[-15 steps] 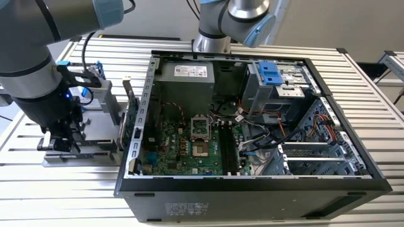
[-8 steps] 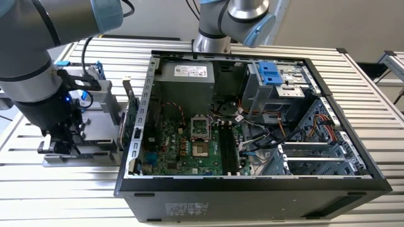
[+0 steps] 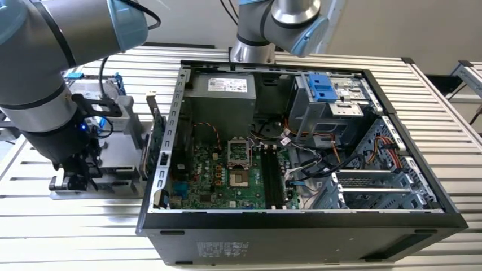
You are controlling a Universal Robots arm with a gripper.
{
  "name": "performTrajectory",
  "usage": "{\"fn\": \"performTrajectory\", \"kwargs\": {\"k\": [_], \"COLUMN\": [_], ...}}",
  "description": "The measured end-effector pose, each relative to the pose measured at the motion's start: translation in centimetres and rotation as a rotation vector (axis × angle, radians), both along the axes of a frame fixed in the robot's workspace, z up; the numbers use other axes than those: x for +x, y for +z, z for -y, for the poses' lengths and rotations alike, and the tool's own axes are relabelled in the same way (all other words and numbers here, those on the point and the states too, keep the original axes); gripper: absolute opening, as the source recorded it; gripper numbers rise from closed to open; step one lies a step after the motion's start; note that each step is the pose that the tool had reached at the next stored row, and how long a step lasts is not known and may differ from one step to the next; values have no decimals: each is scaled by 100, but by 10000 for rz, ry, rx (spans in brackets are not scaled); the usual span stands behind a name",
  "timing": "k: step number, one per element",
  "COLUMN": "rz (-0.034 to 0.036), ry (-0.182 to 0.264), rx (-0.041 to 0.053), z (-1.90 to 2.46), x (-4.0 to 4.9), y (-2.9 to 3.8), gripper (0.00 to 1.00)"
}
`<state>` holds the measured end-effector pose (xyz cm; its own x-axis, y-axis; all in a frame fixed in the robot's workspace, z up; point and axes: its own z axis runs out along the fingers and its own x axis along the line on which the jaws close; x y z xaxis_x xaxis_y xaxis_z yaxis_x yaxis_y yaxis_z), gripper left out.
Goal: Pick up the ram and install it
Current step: 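Pick up the ram and move it above insertion slot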
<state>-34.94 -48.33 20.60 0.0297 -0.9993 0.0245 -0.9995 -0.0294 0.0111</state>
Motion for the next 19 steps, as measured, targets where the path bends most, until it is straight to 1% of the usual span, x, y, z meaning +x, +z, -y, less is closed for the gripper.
{"fn": "performTrajectory", "kwargs": {"k": [6,12,16,19], "rz": [-1,-1,-1,-2], "ry": [20,68,185,233], "rx": [0,0,0,-2], "z": [3,4,4,3], "x": [-1,-1,-1,-1], "y": [-64,-115,-138,-142], "gripper": [100,100,100,100]}}
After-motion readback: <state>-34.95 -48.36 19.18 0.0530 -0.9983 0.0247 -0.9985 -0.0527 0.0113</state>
